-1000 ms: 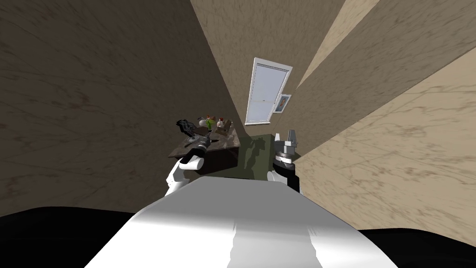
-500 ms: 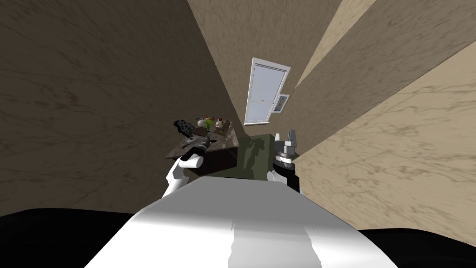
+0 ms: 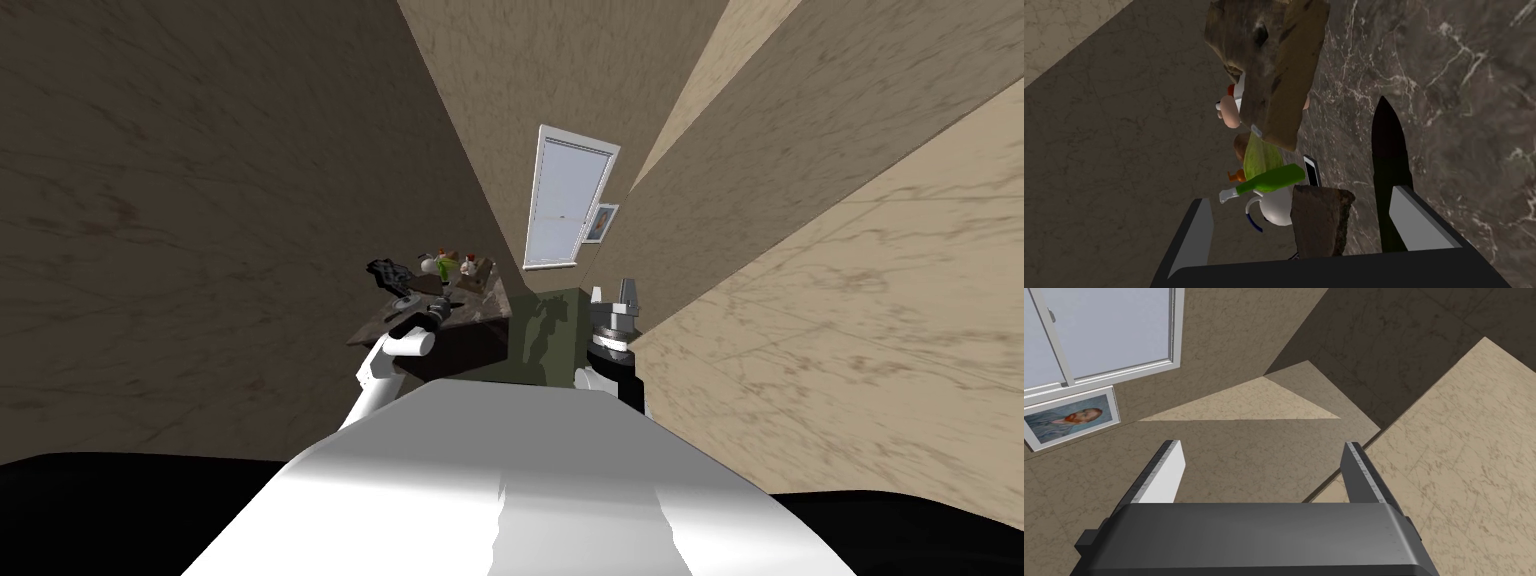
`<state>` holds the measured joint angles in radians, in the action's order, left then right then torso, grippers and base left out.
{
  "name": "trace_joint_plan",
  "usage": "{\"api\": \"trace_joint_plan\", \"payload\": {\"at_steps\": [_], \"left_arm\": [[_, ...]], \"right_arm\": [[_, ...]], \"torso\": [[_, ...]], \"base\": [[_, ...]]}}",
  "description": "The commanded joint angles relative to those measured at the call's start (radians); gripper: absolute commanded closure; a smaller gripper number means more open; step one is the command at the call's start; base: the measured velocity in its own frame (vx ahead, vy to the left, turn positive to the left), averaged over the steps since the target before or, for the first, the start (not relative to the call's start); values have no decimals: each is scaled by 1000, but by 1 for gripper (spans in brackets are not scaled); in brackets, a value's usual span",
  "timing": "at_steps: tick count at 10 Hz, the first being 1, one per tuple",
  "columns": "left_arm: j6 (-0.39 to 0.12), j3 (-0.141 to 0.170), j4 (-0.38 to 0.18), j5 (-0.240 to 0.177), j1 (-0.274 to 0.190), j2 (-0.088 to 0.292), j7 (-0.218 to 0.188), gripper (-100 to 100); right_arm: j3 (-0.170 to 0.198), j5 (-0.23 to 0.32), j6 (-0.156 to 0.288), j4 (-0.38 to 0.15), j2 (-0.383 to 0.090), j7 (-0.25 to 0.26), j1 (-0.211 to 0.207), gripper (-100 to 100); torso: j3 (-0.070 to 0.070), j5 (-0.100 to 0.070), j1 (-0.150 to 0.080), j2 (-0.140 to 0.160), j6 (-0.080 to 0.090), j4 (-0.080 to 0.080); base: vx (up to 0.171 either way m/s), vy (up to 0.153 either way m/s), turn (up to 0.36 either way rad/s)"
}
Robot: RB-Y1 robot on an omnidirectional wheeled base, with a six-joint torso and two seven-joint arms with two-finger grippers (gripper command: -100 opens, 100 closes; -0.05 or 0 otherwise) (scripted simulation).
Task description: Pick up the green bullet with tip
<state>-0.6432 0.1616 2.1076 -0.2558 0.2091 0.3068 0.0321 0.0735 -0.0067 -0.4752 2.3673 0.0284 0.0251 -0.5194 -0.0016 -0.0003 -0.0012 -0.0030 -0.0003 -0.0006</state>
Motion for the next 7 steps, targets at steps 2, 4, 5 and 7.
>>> {"api": "trace_joint_plan", "payload": {"at_steps": [2, 4, 5, 7], "left_arm": [[-76, 20, -32, -21, -23, 24, -17, -100], [-130, 34, -56, -35, -38, 42, -29, -100], [-151, 34, -56, -35, -38, 42, -29, -100], [-202, 48, -81, -49, -52, 61, -40, -100]], "right_arm": [[0, 0, 0, 0, 0, 0, 0, 0], [0, 0, 0, 0, 0, 0, 0, 0], [0, 0, 0, 0, 0, 0, 0, 0], [0, 0, 0, 0, 0, 0, 0, 0]], "torso": [[0, 0, 0, 0, 0, 0], [0, 0, 0, 0, 0, 0], [0, 0, 1, 0, 0, 0], [-1, 0, 1, -1, 0, 0]], "base": [[48, -22, -26], [46, -21, -17], [45, -16, -14], [59, -20, -16]]}}
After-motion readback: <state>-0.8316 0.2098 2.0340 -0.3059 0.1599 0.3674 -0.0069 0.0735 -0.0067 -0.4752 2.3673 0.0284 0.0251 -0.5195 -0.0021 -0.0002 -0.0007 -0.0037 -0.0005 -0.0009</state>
